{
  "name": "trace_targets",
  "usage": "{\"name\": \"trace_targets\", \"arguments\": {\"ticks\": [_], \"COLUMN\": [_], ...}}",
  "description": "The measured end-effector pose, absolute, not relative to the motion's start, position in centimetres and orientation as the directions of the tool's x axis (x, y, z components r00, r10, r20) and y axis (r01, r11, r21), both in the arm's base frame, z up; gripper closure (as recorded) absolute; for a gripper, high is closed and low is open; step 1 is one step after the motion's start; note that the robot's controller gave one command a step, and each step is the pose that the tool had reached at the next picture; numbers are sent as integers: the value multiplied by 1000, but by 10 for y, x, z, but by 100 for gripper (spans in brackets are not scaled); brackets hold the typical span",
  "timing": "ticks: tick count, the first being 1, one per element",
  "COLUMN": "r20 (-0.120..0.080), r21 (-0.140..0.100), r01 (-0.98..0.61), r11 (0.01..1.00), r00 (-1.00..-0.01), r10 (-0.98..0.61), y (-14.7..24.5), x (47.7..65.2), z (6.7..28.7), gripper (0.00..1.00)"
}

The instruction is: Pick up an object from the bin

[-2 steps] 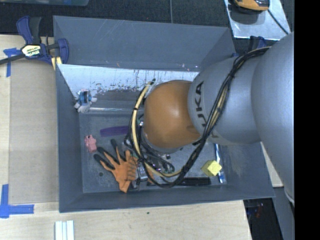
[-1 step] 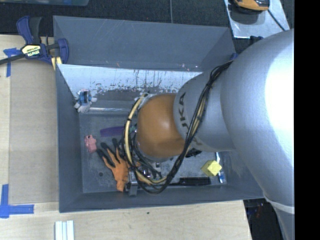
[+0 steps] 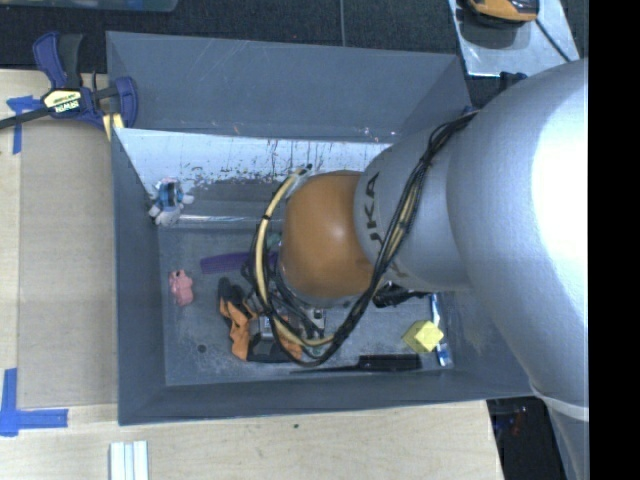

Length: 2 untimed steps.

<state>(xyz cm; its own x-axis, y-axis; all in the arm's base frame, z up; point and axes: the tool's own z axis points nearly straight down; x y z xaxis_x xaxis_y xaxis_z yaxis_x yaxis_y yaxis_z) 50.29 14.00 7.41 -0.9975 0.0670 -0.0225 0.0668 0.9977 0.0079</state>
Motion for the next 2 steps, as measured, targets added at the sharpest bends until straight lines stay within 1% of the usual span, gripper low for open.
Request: {"name": "trace_targets", "arguments": {"ticks": [1,2], "r20": [-23,-15], "r21": [8,5], "r01": [67,67], "r11": [998,998], "r00": [-997,-998], "r10": [68,67], "y": [140,139], "x": [503,501], "z": [74,86], "gripper": [100,100]}}
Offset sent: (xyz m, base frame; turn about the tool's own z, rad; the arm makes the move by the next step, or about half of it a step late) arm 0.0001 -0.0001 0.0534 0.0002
